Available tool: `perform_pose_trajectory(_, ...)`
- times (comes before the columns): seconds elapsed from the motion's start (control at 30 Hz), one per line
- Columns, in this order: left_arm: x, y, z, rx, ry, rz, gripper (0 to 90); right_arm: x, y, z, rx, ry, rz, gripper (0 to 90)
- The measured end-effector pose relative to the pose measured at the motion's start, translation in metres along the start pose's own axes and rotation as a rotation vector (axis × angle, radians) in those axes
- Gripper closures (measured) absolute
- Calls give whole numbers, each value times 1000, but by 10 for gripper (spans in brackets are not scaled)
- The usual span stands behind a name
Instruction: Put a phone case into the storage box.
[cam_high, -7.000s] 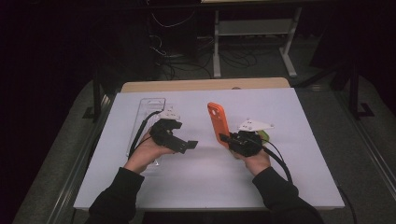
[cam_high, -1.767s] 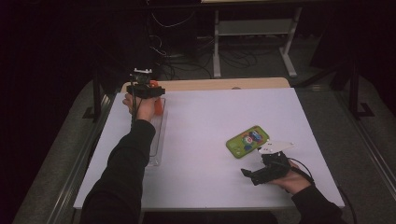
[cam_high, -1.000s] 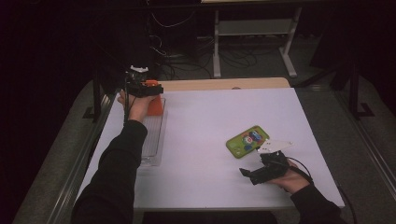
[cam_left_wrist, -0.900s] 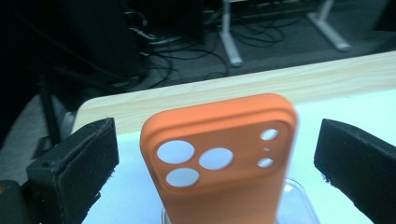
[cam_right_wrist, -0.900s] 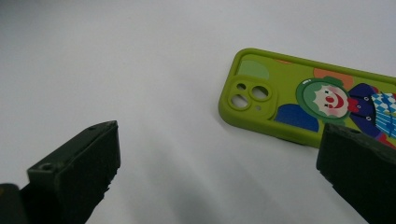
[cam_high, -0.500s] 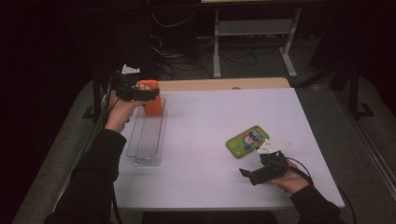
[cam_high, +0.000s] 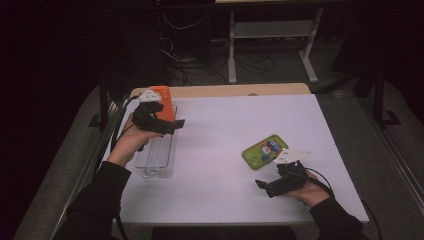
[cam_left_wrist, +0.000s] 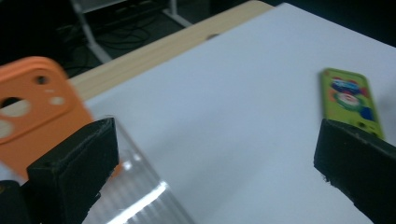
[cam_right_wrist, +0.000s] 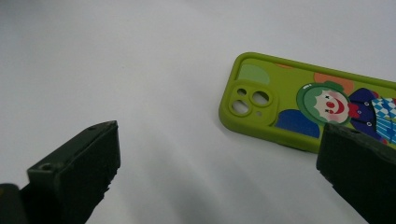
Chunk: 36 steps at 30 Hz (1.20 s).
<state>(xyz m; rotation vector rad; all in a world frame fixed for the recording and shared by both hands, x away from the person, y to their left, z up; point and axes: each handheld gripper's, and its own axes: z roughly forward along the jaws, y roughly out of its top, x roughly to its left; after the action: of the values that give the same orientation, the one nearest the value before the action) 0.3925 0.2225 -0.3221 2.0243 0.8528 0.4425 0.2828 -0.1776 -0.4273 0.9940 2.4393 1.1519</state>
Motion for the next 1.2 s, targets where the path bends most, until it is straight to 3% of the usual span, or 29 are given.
perform_pose_trajectory(0.4, -53, -26, 15, 10, -134, 55, 0, 0, -2, 0, 12, -8, 11, 0)
perform_pose_trajectory(0.63, -84, -35, 27, 37, -176, 102, 0, 0, -2, 0, 10, -9, 13, 0)
perform_pose_trajectory(0.73, -96, -44, 34, 36, -201, 91, 0, 0, -1, -1, 13, -12, 13, 0)
perform_pose_trajectory(0.97, -109, -63, 46, 71, -229, 106, 0, -8, 2, -2, 2, -29, 45, 0)
perform_pose_trajectory(1.07, -111, -68, 47, 72, -222, 121, 0, -15, 7, -2, -9, -34, 64, 0)
perform_pose_trajectory(1.2, -112, -73, 49, 62, -232, 105, 0, -27, 17, 1, 18, -42, 89, 0)
